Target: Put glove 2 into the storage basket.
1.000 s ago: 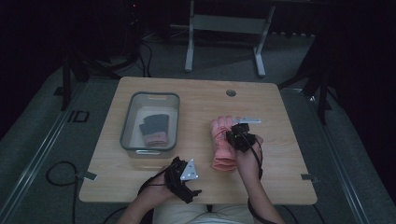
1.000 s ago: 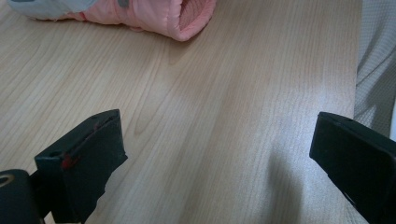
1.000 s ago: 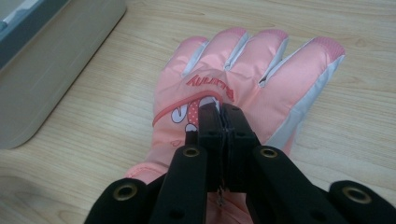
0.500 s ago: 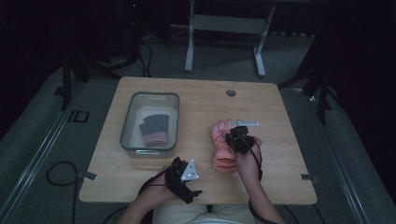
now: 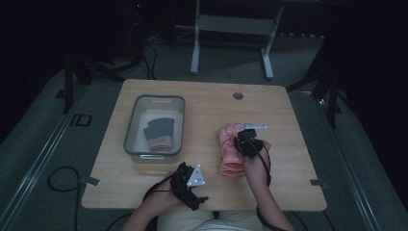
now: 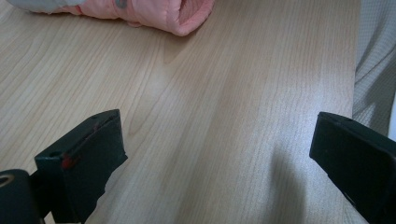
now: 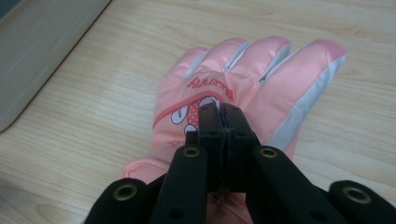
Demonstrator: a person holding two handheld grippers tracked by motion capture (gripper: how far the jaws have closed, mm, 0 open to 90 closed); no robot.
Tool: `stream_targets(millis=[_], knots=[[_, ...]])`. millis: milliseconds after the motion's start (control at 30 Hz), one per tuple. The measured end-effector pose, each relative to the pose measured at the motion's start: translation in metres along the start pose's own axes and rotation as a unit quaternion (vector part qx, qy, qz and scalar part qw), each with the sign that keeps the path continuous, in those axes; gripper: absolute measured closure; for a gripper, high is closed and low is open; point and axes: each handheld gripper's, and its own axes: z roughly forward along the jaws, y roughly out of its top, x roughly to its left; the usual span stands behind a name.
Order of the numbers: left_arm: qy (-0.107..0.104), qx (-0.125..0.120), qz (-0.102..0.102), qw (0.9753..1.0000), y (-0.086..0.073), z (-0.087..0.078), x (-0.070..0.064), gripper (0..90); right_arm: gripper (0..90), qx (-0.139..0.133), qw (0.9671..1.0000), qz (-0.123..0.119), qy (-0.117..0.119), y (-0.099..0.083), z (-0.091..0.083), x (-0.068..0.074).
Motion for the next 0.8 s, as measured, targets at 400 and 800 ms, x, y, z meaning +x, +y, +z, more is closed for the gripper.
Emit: stream_targets(millis=[400, 800], knots=[[-0.007, -0.003, -0.007, 0.9999, 0.001, -0.002, 0.001, 2.6, 80.9, 0.001, 0.9998, -0.001, 0.018, -0.003, 0.009, -0.001], [0.022, -0.044, -0.050, 0.9975, 0.030, -0.019, 0.008, 4.9, 62.8, -0.060, 0.9967, -0.028, 0.047, 0.006, -0.028, -0.028]])
